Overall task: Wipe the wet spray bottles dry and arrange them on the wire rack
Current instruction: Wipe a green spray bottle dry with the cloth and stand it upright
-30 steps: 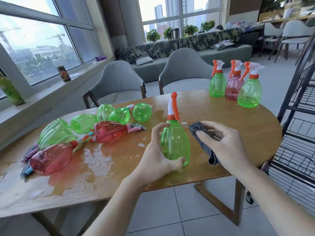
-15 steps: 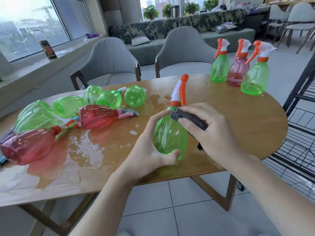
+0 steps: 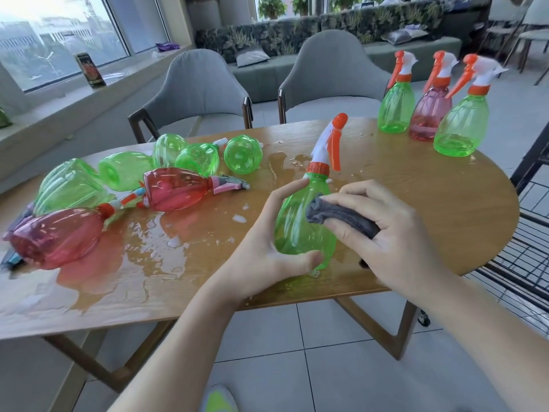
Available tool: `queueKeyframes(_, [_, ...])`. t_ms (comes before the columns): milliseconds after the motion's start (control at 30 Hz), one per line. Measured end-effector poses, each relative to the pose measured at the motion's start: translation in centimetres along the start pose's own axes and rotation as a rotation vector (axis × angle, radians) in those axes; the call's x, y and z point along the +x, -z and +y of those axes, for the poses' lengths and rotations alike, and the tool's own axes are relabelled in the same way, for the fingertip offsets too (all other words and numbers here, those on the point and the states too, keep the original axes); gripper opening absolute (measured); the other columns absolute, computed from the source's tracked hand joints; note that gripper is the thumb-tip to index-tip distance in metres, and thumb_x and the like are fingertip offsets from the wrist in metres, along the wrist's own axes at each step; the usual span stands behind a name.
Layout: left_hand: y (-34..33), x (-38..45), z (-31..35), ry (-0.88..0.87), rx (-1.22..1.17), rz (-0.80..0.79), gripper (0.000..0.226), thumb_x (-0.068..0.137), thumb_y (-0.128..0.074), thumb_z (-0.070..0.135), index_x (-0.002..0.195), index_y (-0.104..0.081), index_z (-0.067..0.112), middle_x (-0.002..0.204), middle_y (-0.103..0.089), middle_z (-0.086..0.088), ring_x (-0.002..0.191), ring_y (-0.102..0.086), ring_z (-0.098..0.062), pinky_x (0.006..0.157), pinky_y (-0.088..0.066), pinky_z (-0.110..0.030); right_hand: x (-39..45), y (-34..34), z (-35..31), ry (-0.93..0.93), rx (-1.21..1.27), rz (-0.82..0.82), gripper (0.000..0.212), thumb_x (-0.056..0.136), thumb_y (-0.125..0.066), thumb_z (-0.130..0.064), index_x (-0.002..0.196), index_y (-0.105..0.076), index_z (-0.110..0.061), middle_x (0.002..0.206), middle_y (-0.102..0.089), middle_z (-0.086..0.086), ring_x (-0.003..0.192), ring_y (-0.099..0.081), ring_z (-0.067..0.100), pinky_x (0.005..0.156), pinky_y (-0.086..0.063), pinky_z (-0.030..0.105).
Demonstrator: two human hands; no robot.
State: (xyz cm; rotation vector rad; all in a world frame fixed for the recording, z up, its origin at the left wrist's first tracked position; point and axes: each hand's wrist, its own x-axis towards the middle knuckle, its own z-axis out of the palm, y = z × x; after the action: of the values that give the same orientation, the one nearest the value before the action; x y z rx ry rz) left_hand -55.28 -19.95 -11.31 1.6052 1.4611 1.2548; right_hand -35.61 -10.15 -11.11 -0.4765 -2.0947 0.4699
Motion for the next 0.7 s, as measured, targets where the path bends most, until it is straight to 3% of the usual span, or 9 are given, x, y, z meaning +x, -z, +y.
queueKeyframes(133, [0.0, -0.2, -0.3, 0.019, -0.189, 0.009, 0.063, 0.099, -0.064, 0.044, 0.158, -0.041, 0.042, 0.164, -0.046, 0.000, 0.155, -0.040, -0.027, 0.124, -0.031, -0.067, -1.8, -0.1, -0.1, 0.085, 0.019, -0.084, 0.029, 0.093, -0.073, -0.019, 0.120, -0.076, -0.010, 0.109, -0.063, 0.002, 0.099, -0.060, 0.005, 0.086, -0.040, 0.010])
queueKeyframes(233, [-0.3, 0.2, -0.5, 0.039, -0.140, 0.061, 0.050, 0.106, -0.054, 0.046, 0.155, -0.044, 0.045, 0.161, -0.049, 0.011, 0.154, -0.038, -0.009, 0.127, -0.030, -0.051, -2.7, -0.3, -0.2, 0.169, -0.011, -0.154, 0.030, 0.097, -0.067, -0.024, 0.122, -0.074, -0.009, 0.111, -0.061, 0.003, 0.094, -0.060, 0.011, 0.086, -0.043, 0.013])
queueKeyframes(467, [-0.1, 0.5, -1.1, 0.040, -0.159, 0.041, 0.052, 0.104, -0.059, 0.050, 0.154, -0.045, 0.046, 0.160, -0.051, -0.002, 0.154, -0.041, -0.033, 0.124, -0.030, -0.068, -1.8, -0.7, -0.5, 0.199, -0.138, -0.001, 0.031, 0.098, -0.064, -0.021, 0.122, -0.074, -0.004, 0.107, -0.064, 0.011, 0.093, -0.056, 0.008, 0.087, -0.040, 0.008])
queueKeyframes(600, [0.1, 0.7, -1.7, 0.043, -0.193, 0.070, 0.056, 0.101, -0.060, 0.054, 0.155, -0.044, 0.048, 0.160, -0.049, -0.012, 0.154, -0.038, -0.043, 0.123, -0.027, -0.072, -2.7, -1.0, -0.4, 0.308, -0.139, -0.103, 0.025, 0.099, -0.065, -0.017, 0.118, -0.076, -0.005, 0.105, -0.064, 0.010, 0.089, -0.054, 0.011, 0.090, -0.039, 0.013])
queueKeyframes(700, [0.4, 0.7, -1.8, 0.055, -0.221, 0.061, 0.057, 0.101, -0.062, 0.052, 0.155, -0.046, 0.047, 0.163, -0.046, -0.015, 0.156, -0.030, -0.049, 0.123, -0.024, -0.075, -3.2, -1.0, -0.3, 0.399, -0.189, -0.167, 0.024, 0.099, -0.067, -0.014, 0.119, -0.075, -0.003, 0.105, -0.066, 0.011, 0.089, -0.060, 0.020, 0.087, -0.047, 0.021])
